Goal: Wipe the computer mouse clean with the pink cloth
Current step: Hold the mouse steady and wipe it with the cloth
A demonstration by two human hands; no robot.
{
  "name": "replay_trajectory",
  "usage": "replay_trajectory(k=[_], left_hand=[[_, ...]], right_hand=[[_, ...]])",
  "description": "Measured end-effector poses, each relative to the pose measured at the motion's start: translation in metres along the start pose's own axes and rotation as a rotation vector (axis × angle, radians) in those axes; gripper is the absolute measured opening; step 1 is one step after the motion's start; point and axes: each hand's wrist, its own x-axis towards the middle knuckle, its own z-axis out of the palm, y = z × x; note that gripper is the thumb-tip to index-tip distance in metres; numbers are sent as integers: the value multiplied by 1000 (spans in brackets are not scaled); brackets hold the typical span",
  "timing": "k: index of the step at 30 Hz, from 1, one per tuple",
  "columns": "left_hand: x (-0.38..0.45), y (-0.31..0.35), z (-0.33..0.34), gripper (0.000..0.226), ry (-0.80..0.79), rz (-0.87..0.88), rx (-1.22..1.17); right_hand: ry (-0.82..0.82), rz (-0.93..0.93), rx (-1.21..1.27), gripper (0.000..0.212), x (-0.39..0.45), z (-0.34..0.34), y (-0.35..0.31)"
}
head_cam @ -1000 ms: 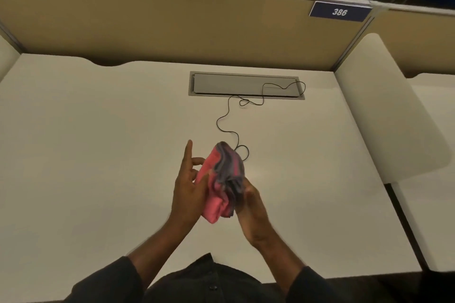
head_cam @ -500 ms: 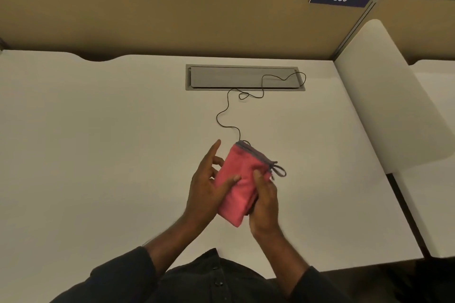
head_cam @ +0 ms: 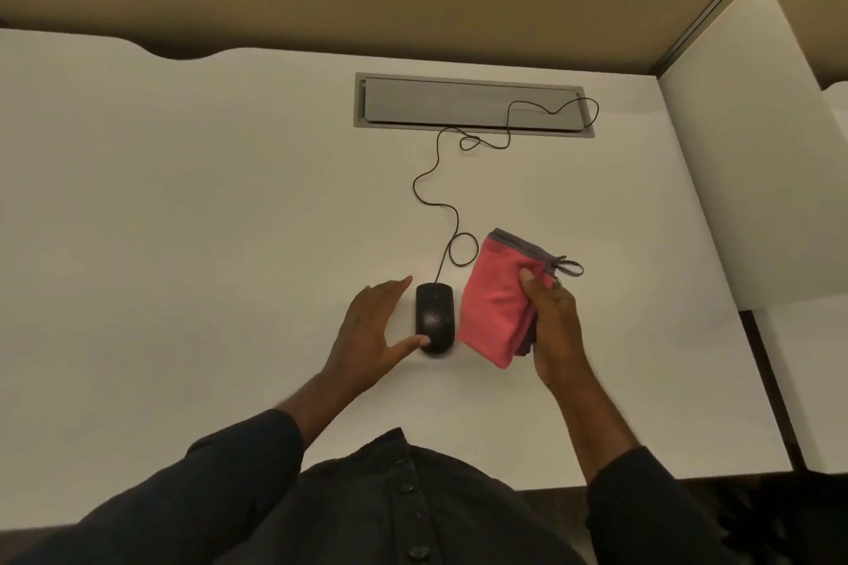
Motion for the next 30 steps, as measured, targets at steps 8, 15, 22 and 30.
replay_trajectory(k=[8,15,22,30], left_hand=[[11,-14,28,122,-202,24,126],[12,-17,33,126,-171,43,90],[10,-15,32,125,-171,53,85],[10,-15,32,121,-187,53,128]], right_hand=[[-32,-571,-997,42,24,-10,27],[-155,-649,-1233,62,30,8,70],[-320,-708,-1327,64,43,7,77],[-306,-716,-1212,71,43,11,81]])
